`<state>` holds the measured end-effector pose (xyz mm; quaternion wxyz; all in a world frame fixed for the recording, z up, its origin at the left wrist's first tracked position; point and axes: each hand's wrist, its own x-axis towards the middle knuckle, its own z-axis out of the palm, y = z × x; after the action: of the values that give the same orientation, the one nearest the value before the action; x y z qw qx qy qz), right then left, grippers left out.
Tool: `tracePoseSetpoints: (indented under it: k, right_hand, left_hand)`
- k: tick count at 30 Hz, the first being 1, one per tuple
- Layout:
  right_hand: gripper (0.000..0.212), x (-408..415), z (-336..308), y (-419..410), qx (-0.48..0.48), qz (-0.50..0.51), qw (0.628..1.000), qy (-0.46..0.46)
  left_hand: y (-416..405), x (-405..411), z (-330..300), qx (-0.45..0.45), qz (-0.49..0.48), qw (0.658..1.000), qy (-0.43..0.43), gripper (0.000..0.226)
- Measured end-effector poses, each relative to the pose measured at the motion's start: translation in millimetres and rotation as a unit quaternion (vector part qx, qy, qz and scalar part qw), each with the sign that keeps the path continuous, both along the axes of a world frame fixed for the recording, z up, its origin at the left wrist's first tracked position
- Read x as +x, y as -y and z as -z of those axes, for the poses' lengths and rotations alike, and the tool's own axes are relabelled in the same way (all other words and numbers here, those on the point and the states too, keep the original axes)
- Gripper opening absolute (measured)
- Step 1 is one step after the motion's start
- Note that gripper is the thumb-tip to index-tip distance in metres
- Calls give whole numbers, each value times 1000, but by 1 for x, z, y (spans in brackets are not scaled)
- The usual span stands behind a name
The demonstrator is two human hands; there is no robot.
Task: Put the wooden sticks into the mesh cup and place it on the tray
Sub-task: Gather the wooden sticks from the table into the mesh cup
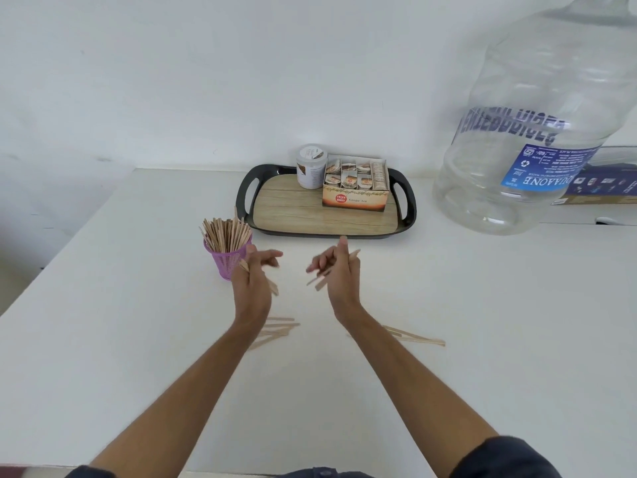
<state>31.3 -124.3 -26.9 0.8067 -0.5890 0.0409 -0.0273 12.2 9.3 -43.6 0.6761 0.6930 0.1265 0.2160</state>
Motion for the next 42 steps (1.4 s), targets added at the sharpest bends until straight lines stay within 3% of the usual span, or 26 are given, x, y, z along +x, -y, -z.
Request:
tracePoseSetpoints:
  k: [7, 11, 20, 23, 26, 30, 35, 37, 42]
  right_hand:
    - [60, 48, -31, -57, -8, -38, 999, 2]
    - [61, 69, -40, -94, -14, -60, 998, -21]
    - [42, 87, -19, -147, -46, -88, 993, -70]
    - [26, 83, -7, -152, -71, -104, 990, -58]
    - [25, 84, -4, -150, -84, -79, 993, -33]
    - [36, 82, -3, -148, -199, -73, 977, 31]
    - [38, 79, 8, -139, -384, -107, 905, 145]
    - [39, 80, 5, -132, -410, -114, 888, 173]
    - [42, 75, -1, -87, -404, -80, 895, 170]
  left_hand:
    - [-55, 35, -28, 70, -86, 994, 15, 46]
    - [-84, 64, -34, 119, -135, 984, -1, 53]
    - [-100, 92, -15, 89, -110, 988, -63, 39]
    - [-96, 85, -8, 74, -103, 991, -29, 24]
    - [-98, 80, -10, 68, -127, 989, 19, 21]
    - [-104, 80, -8, 91, -113, 989, -16, 27]
    - [-104, 75, -3, 171, -83, 980, -66, 37]
    - [-103, 73, -6, 175, -75, 980, -62, 38]
    - [-90, 51, -17, 250, -114, 961, 20, 39]
